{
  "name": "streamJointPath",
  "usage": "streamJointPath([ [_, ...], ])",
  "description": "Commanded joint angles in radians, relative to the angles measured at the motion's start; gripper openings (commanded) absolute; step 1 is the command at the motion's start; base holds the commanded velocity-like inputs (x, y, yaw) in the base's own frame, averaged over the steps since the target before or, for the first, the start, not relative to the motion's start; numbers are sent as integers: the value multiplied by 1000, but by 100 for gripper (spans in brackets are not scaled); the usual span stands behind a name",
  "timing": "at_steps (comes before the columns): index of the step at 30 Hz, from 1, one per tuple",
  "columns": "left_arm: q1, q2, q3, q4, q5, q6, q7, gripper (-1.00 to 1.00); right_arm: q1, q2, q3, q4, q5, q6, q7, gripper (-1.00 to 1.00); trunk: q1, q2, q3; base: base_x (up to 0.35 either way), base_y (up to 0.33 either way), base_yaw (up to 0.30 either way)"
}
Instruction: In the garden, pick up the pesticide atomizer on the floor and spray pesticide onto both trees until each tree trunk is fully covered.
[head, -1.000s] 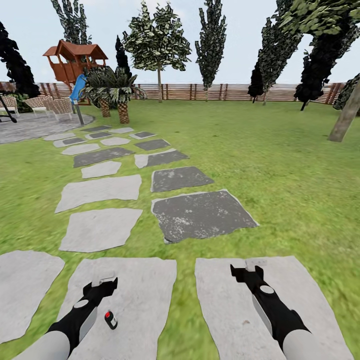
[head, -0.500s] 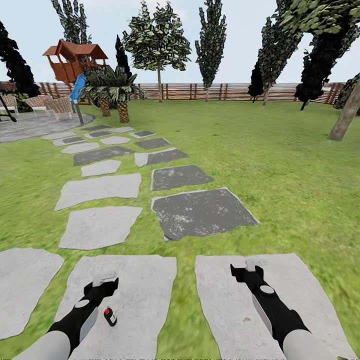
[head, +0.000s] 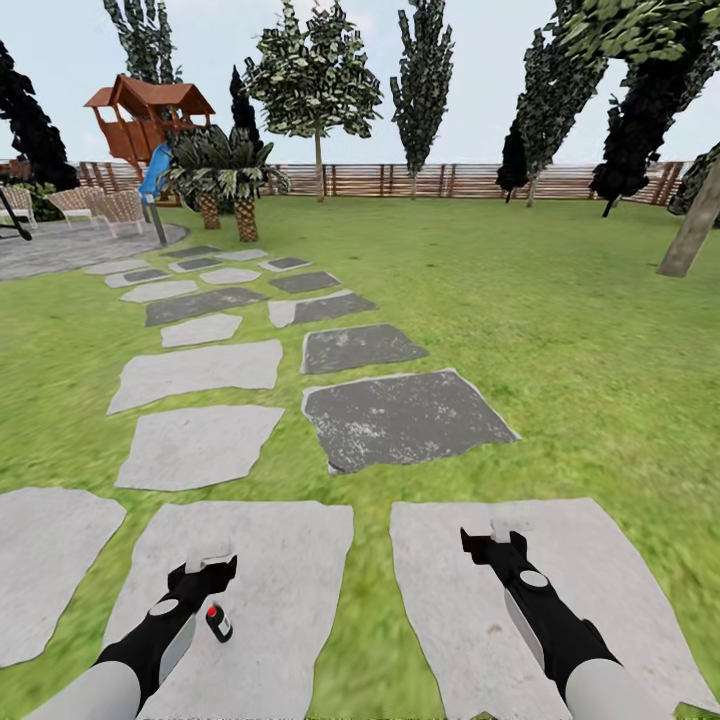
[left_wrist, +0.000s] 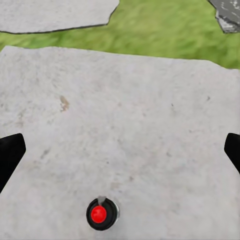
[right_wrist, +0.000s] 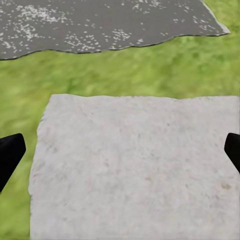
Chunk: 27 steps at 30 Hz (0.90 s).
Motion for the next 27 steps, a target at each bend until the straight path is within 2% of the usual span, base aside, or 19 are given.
streamJointPath([
  [1,-1,0,0,1,5,-3,1,100,0,0,0,0,1,-1,-2,100,4,-8,-6,0,0,0],
  [9,0,1,0,8,4,-6,1,100,0,0,0,0,0,-1,-1,100,34,-64,-43,0,0,0],
  [14,1,1,0,13,2,-38,1,100,0,-1,0,1,0,-2,-2,100,54,-99,-65,0,0,0],
  [27,2,3,4,13,3,-45,1,100,0,0,1,2,2,-3,-2,100,59,-102,-116,0,0,0],
])
